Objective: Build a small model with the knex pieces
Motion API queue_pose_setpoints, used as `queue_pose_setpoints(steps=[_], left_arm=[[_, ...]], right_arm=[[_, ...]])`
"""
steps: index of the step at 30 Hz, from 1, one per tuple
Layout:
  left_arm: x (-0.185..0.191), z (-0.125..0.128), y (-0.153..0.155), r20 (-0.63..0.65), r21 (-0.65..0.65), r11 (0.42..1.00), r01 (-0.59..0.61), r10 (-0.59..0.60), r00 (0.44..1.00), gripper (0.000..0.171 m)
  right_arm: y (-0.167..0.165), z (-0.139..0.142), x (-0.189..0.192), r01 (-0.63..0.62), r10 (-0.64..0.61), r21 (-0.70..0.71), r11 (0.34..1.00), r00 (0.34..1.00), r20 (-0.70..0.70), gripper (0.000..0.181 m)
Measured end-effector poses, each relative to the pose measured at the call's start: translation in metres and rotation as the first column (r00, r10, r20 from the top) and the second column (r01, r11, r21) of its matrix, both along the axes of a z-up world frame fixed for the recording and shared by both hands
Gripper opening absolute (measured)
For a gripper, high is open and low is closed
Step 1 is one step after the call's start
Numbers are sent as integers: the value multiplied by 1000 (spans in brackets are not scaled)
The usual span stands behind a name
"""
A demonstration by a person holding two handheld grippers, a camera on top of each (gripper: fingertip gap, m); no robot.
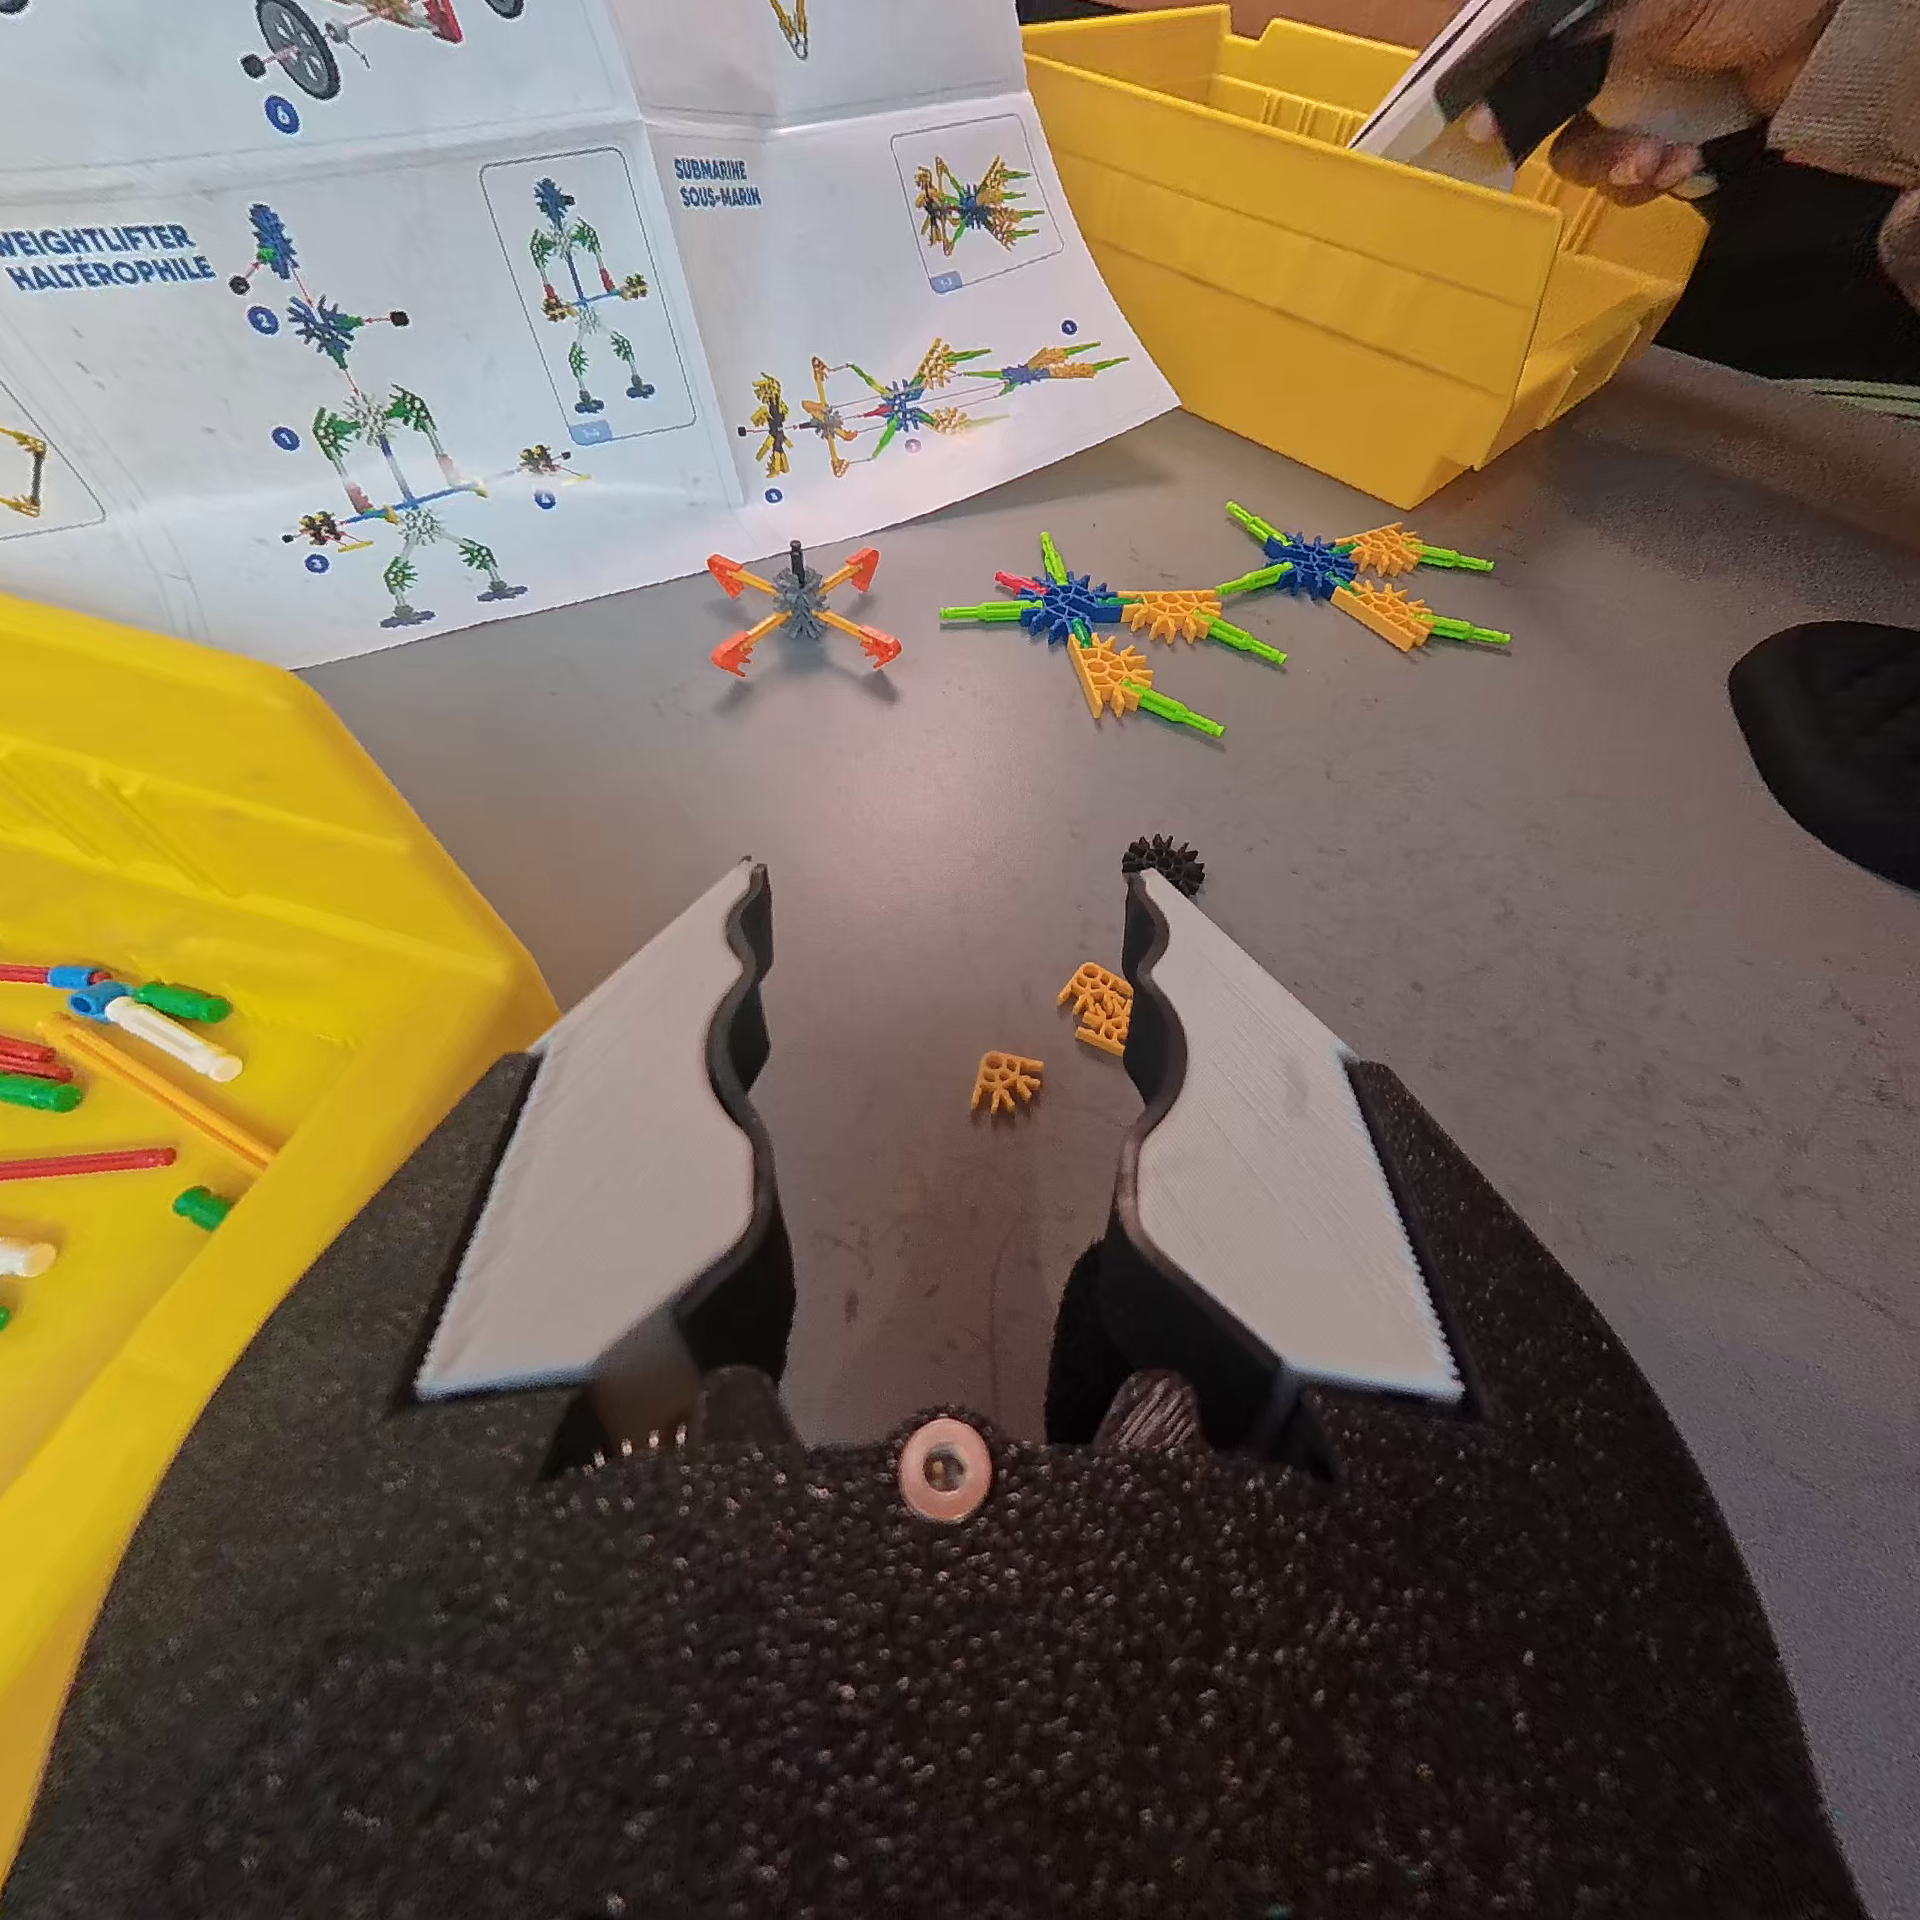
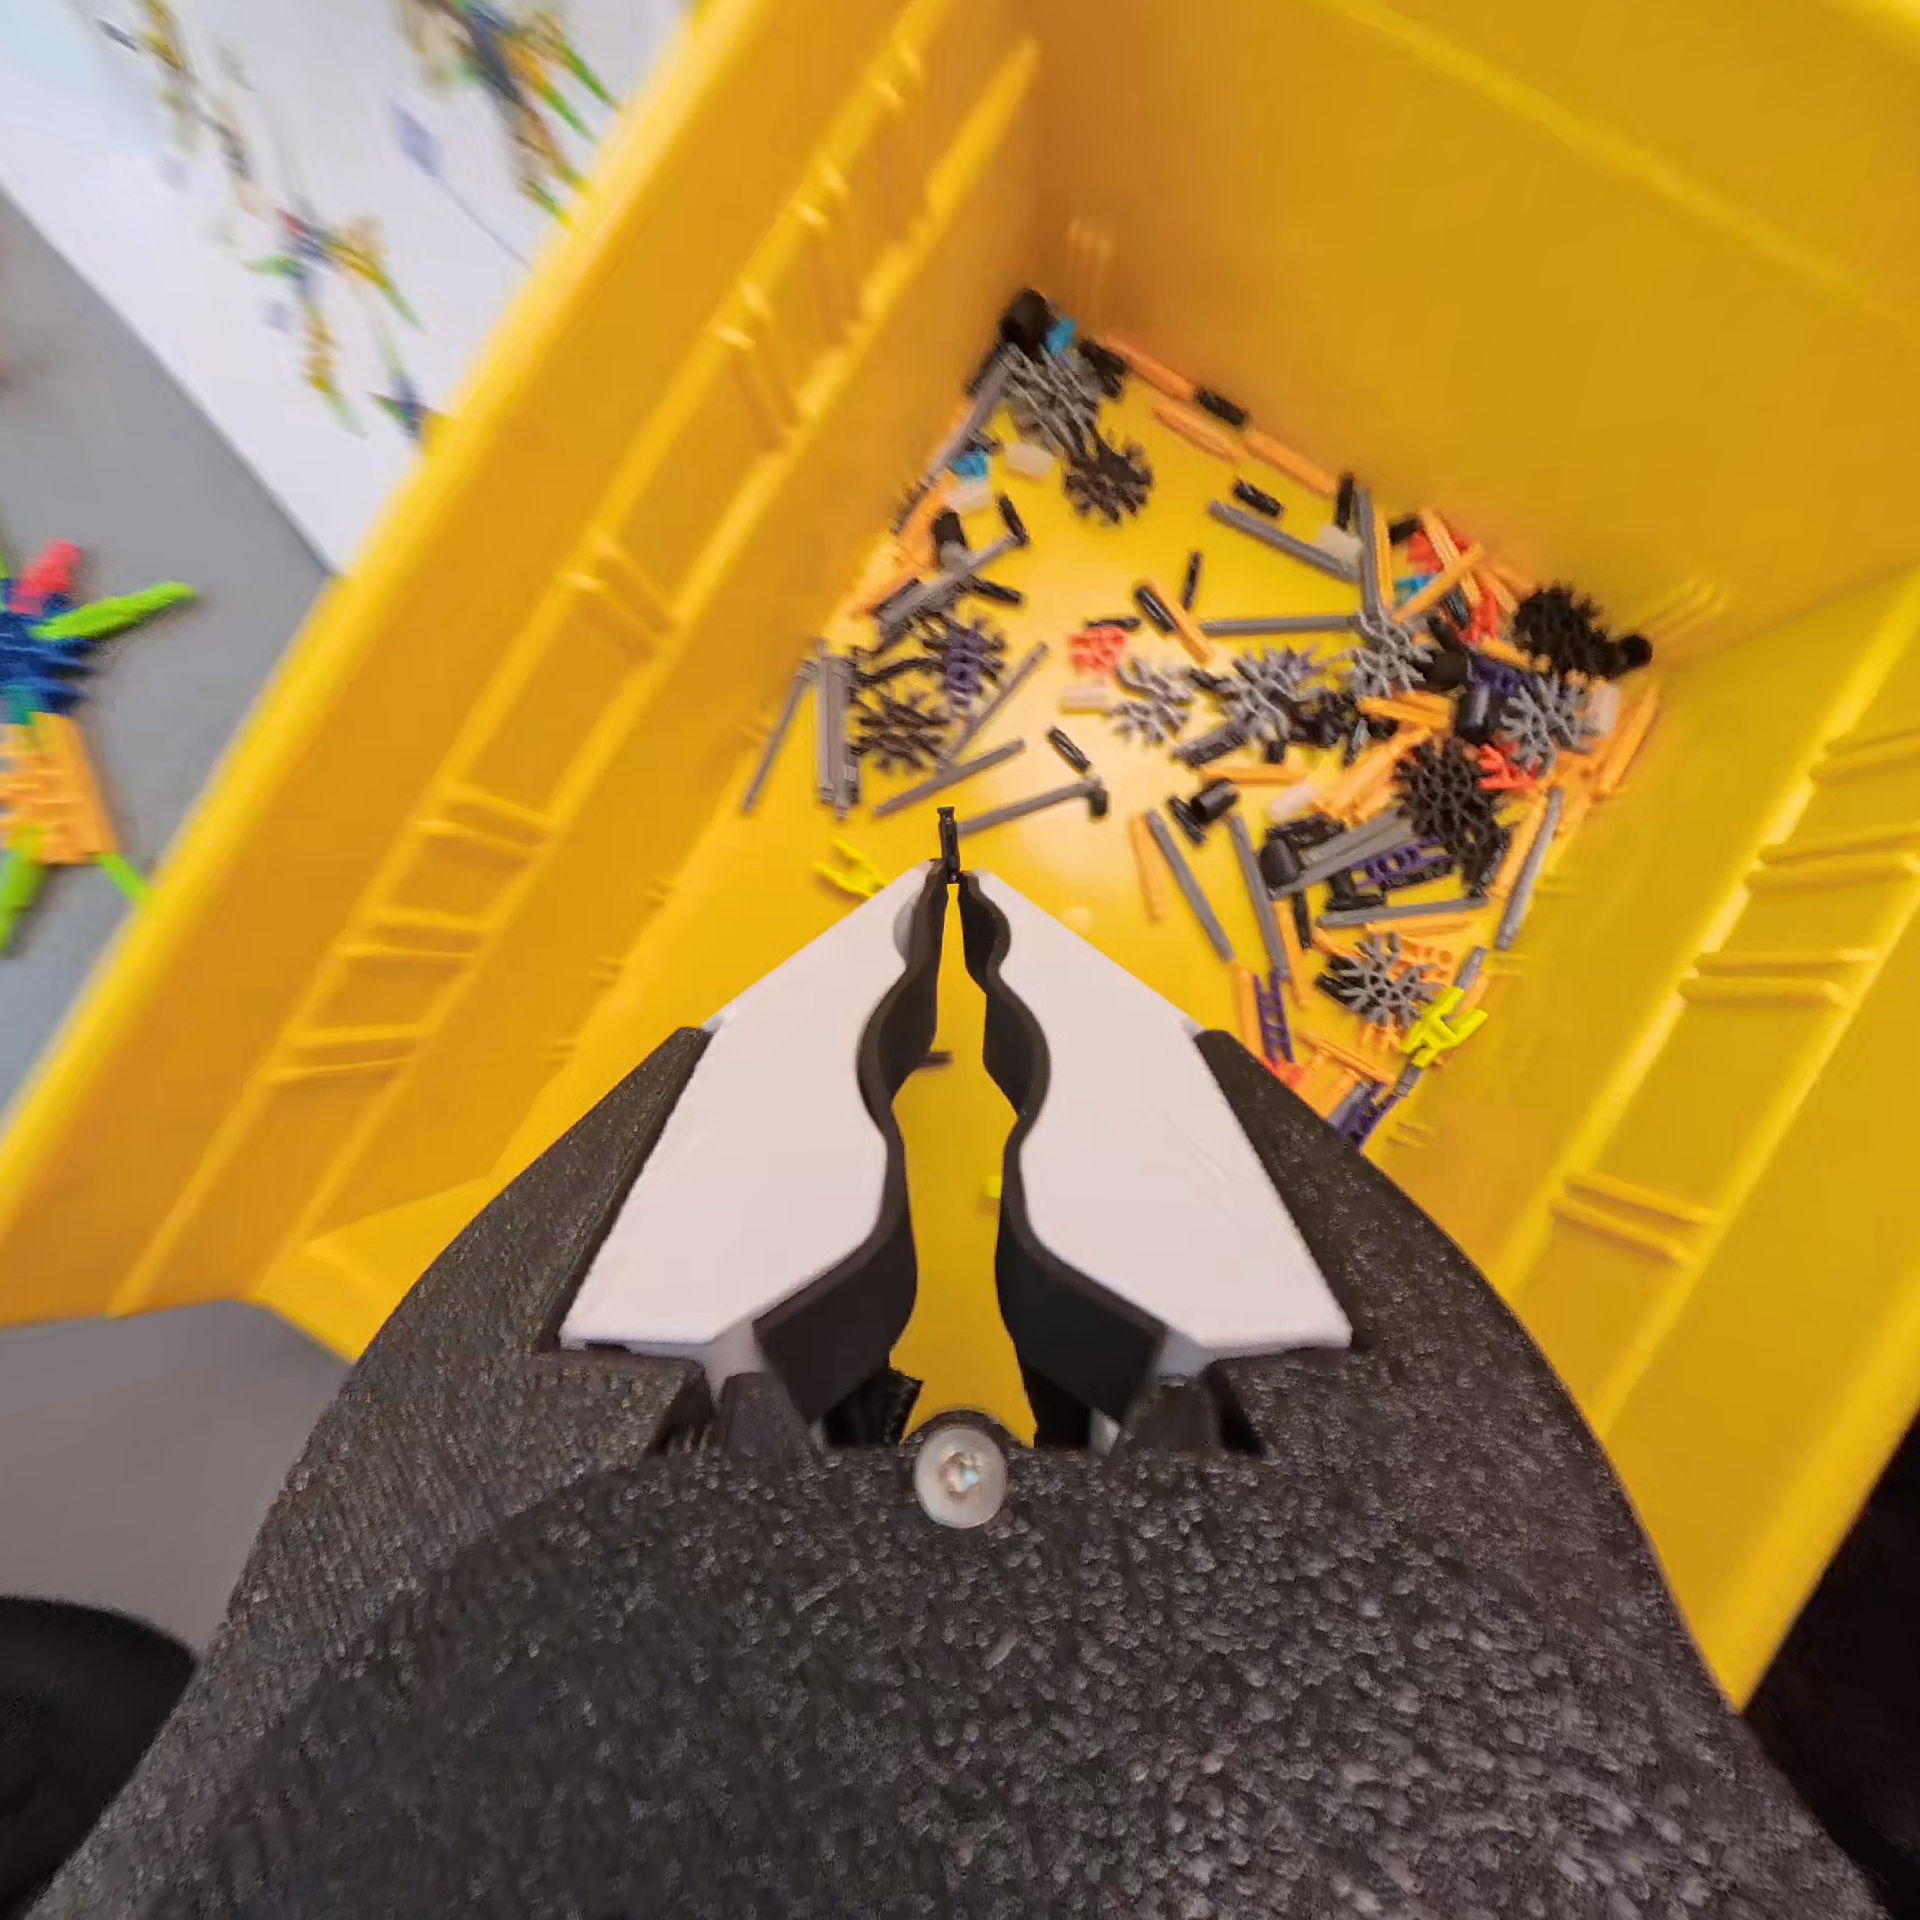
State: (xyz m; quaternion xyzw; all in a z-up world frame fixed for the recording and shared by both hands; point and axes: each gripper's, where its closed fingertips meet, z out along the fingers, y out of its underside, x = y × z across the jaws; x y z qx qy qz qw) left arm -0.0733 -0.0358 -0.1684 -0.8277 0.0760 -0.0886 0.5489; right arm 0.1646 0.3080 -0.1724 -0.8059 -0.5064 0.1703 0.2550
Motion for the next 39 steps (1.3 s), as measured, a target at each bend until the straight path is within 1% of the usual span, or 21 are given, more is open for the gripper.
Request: queue_pose_setpoints(steps=[1,2,4,5,6,7,9,11,13,15,19,21,24,27,29,30,34,39], left_arm=[[0,0,0,0,-1,1000,0,0,1000,68],[0,0,0,1,-1,1000,0,0,1000,68],[0,0,1,1,-2,1000,0,0,1000,68],[1,-1,1,2,-3,1000,4,-4,1000,68],[2,-1,1,2,-4,1000,9,-9,1000,68],[3,-1,1,2,-4,1000,15,-15,1000,68],[7,-2,0,-3,-10,1000,29,-29,1000,68],[11,-3,-1,-16,-16,999,42,-42,999,68],[14,-3,-3,-35,-22,998,59,-60,998,65],[17,-4,-4,-58,-26,997,72,-73,996,60],[31,-10,-3,-45,-59,988,139,-142,989,44],[41,-20,4,-50,-134,973,191,-199,979,44],[54,-38,15,-89,-257,929,265,-296,951,46],[60,-47,30,-116,-304,903,302,-350,929,45],[66,-49,33,-78,-325,881,343,-387,919,42],[69,-49,34,-65,-329,874,358,-399,915,39],[72,-53,32,-63,-345,868,358,-402,914,29],[75,-54,27,-84,-349,869,352,-403,912,29]], right_arm=[[-19,19,-9,-49,50,19,999,997,-59,0],[-45,40,-19,-119,122,39,992,986,-113,0],[-111,72,-35,-291,303,94,952,940,-158,0],[-145,80,-42,-371,386,116,921,909,-160,0],[-178,79,-49,-435,450,120,892,879,-156,0],[-208,70,-56,-485,496,108,868,855,-151,0],[-258,36,-66,-570,572,54,820,810,-126,0],[-289,2,-76,-615,613,17,788,783,-108,0],[-309,-21,-88,-633,627,-17,774,769,-123,0],[-317,-32,-101,-634,628,-14,773,769,-124,0],[-317,-40,-124,-636,636,28,771,767,-89,0],[-313,-42,-133,-632,633,37,774,771,-72,0],[-310,-44,-143,-630,631,32,776,774,-58,0],[-309,-46,-148,-627,628,32,779,777,-41,0],[-306,-47,-150,-617,618,44,786,786,-26,0],[-304,-48,-150,-612,613,46,790,790,-18,0],[-308,-51,-149,-624,625,18,781,781,-20,0],[-308,-51,-149,-628,628,8,778,778,-15,0]])
